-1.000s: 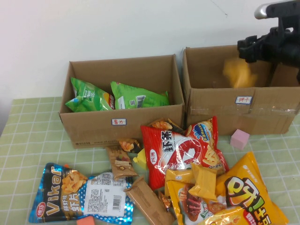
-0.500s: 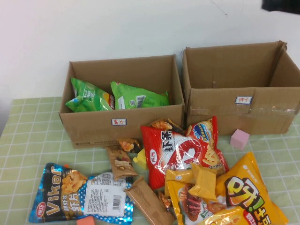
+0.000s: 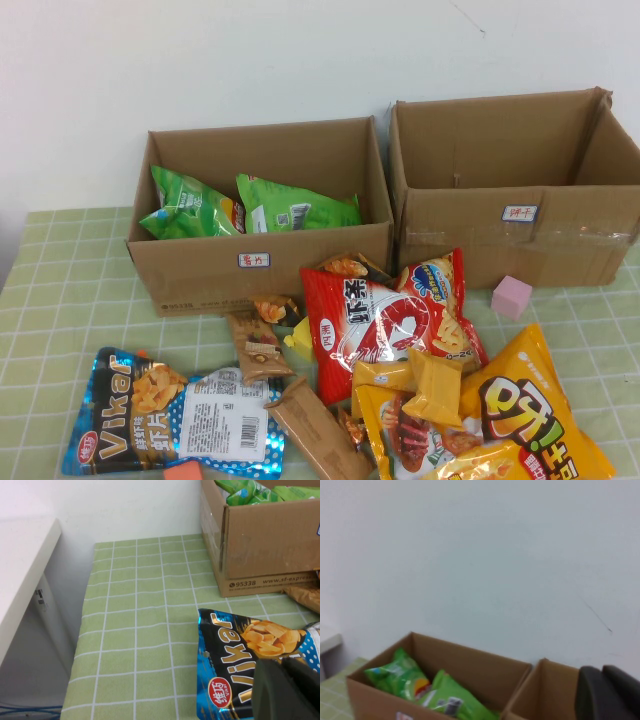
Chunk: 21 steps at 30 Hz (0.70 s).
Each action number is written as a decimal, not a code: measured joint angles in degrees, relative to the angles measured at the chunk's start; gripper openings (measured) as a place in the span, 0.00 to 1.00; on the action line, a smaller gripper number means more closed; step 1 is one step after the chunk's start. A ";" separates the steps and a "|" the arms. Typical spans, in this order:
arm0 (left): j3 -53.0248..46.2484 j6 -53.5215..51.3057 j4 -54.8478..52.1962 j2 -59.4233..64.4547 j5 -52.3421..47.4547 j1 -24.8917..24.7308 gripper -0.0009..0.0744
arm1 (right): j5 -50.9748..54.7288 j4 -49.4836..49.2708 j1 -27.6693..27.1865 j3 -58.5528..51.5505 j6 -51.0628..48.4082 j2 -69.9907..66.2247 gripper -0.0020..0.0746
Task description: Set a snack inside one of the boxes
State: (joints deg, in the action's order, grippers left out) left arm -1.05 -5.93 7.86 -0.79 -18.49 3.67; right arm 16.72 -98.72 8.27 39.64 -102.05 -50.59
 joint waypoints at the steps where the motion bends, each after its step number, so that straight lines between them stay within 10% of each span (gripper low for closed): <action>1: 0.00 0.00 0.00 0.00 0.00 0.00 0.01 | 0.80 0.00 0.00 -2.60 0.00 3.51 0.03; 21: 0.00 0.18 0.00 0.00 0.00 0.00 0.01 | -0.59 0.13 0.00 -27.17 3.42 43.03 0.02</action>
State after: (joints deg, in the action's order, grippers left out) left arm -1.05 -5.74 7.86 -0.79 -18.49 3.67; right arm 16.13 -98.60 8.27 12.47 -98.63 -7.55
